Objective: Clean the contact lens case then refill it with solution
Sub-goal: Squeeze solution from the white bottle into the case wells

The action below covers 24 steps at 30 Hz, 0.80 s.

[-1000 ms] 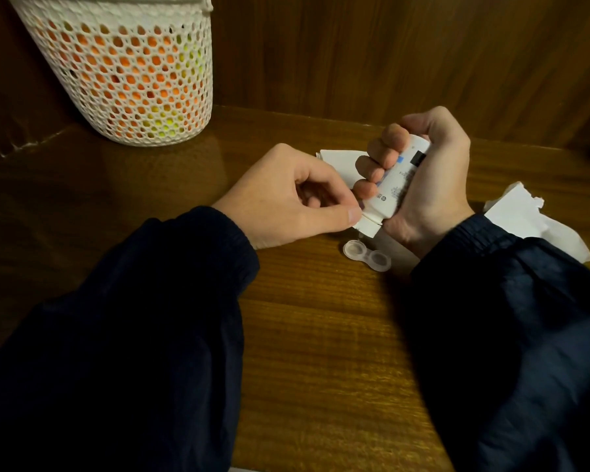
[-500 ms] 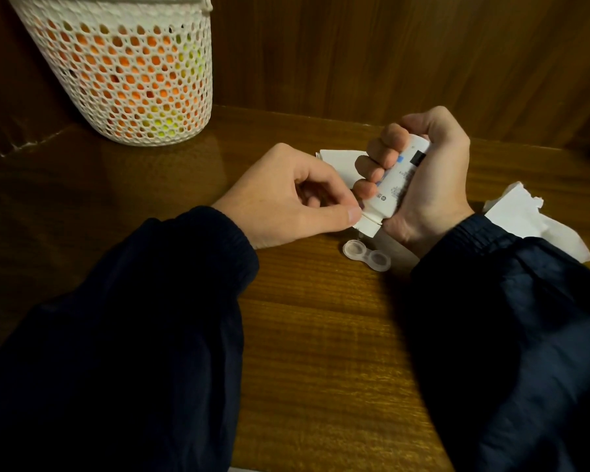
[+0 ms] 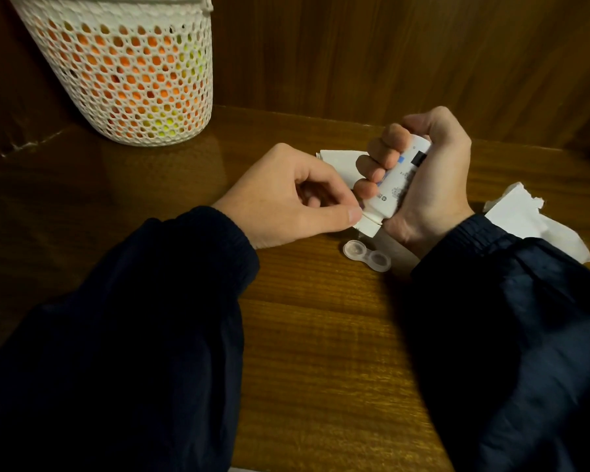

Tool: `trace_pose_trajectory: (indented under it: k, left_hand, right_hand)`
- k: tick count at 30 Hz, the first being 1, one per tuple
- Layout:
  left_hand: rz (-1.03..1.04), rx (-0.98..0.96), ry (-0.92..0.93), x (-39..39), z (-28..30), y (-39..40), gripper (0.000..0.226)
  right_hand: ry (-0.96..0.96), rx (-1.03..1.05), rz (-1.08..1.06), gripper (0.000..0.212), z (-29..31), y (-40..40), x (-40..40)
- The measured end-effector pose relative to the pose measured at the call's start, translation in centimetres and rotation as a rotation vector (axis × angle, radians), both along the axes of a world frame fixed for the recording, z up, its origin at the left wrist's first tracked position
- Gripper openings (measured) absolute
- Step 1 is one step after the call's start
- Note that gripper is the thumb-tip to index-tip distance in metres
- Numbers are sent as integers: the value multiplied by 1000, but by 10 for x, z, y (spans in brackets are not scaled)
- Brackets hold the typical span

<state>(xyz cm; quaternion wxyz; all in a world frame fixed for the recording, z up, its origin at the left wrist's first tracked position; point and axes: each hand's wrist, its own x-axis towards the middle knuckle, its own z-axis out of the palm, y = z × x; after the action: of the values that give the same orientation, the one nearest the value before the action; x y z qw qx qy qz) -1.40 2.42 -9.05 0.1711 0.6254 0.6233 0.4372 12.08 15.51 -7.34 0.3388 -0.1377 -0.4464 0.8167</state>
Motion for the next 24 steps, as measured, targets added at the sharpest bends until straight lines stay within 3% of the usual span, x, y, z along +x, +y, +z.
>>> trace_pose_trajectory:
  k: [24]
  left_hand:
    - [-83,23,3,18,-6,5,13]
  right_hand:
    - [-15,-78,-3,38,3,8,29]
